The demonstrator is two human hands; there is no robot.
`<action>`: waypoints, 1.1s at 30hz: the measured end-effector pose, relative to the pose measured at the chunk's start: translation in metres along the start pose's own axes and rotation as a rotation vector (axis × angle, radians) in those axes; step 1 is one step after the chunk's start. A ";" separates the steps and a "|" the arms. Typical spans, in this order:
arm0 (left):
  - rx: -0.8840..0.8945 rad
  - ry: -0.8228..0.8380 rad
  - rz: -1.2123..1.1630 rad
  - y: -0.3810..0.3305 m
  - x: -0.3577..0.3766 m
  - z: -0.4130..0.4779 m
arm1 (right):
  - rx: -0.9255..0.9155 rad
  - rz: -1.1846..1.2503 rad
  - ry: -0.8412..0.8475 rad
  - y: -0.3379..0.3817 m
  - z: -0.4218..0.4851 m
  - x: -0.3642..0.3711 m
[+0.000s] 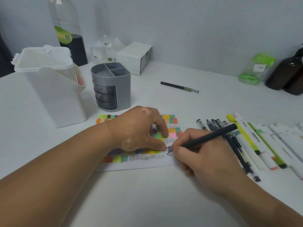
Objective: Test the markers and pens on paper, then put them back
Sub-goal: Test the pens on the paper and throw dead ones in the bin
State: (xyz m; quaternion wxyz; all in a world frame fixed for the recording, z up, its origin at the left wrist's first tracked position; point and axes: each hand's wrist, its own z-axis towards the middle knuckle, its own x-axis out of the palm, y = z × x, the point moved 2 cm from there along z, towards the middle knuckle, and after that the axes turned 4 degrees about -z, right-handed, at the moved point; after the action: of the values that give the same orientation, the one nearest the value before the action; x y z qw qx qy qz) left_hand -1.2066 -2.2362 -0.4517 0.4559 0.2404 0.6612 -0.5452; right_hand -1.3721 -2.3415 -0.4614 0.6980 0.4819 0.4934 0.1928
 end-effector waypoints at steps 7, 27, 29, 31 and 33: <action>0.008 0.004 0.009 0.001 0.000 0.000 | -0.007 -0.040 0.005 0.002 0.000 -0.001; -0.017 0.014 -0.003 0.000 -0.001 0.000 | 0.071 -0.119 -0.024 0.006 -0.003 -0.012; -0.017 0.014 -0.002 -0.001 -0.001 0.000 | 0.068 -0.153 -0.007 0.004 -0.002 -0.012; -0.016 0.013 -0.006 -0.001 -0.001 0.000 | 0.053 -0.184 -0.029 0.000 -0.001 -0.013; -0.013 0.011 -0.015 0.000 -0.001 0.001 | 0.033 -0.189 -0.053 -0.002 0.000 -0.015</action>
State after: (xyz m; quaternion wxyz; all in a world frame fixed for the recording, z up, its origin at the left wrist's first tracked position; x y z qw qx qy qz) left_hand -1.2061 -2.2365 -0.4504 0.4497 0.2353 0.6690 -0.5430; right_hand -1.3793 -2.3542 -0.4558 0.7179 0.4495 0.5211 0.1048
